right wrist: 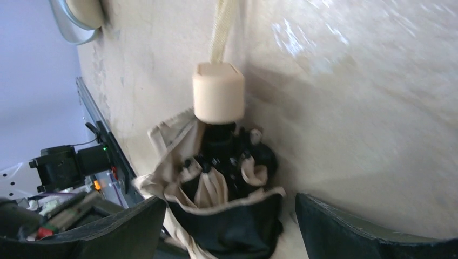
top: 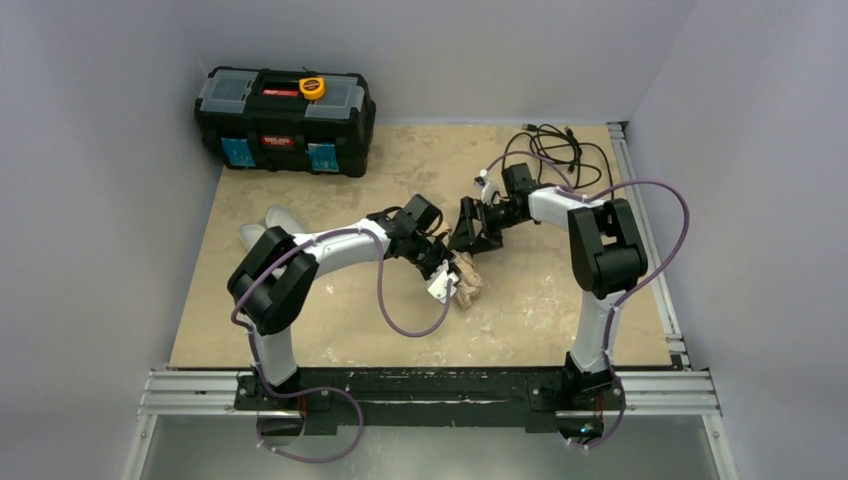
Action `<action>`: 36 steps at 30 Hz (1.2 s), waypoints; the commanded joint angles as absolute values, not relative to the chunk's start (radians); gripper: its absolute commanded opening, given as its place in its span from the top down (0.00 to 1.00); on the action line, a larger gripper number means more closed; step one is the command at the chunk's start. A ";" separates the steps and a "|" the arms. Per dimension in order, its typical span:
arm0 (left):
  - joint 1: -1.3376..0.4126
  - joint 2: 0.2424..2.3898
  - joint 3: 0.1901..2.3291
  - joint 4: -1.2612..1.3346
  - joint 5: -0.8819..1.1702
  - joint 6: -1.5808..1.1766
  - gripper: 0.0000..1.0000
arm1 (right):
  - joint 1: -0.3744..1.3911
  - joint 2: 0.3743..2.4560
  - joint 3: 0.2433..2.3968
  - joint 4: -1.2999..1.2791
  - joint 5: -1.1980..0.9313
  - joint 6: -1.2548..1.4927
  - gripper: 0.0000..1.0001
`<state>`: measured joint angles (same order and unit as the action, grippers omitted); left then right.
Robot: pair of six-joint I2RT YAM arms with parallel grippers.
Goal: Open the umbrella
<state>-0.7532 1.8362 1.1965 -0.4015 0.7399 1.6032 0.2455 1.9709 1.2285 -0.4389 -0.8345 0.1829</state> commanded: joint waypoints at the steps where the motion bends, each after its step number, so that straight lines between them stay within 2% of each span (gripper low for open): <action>1: -0.762 1.862 1.192 -0.367 0.719 1.549 1.00 | 0.297 2.020 1.299 -0.387 -0.831 0.217 0.08; 4: -0.761 1.860 1.195 -0.366 0.716 1.535 1.00 | 0.303 2.015 1.297 -0.423 -0.807 0.181 0.11; 6: -0.759 1.853 1.187 -0.363 0.716 1.516 1.00 | 0.308 2.002 1.263 -0.423 -0.784 0.159 0.22; 7: -0.760 1.847 1.180 -0.364 0.715 1.512 1.00 | 0.310 2.000 1.245 -0.416 -0.754 0.156 0.35; 9: -0.760 1.831 1.155 -0.352 0.714 1.502 0.93 | 0.312 2.006 1.222 -0.399 -0.707 0.148 0.65; 12: -0.759 1.801 1.124 -0.353 0.695 1.480 0.83 | 0.317 1.993 1.219 -0.408 -0.638 0.079 1.00; 24: -0.755 1.795 1.100 -0.302 0.627 1.382 0.72 | 0.359 1.950 1.203 -0.405 -0.659 0.027 1.00; 30: -0.744 1.767 1.084 -0.268 0.602 1.367 0.98 | 0.377 1.942 1.200 -0.408 -0.627 0.007 1.00; 36: -0.746 1.695 0.988 -0.246 0.608 1.430 1.00 | 0.379 1.951 1.204 -0.412 -0.601 -0.029 1.00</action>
<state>-0.7624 1.7645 1.0653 -0.2321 0.6582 1.3964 0.3733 1.9488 1.2243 -0.3771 -0.7120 0.0776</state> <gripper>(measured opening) 0.008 0.176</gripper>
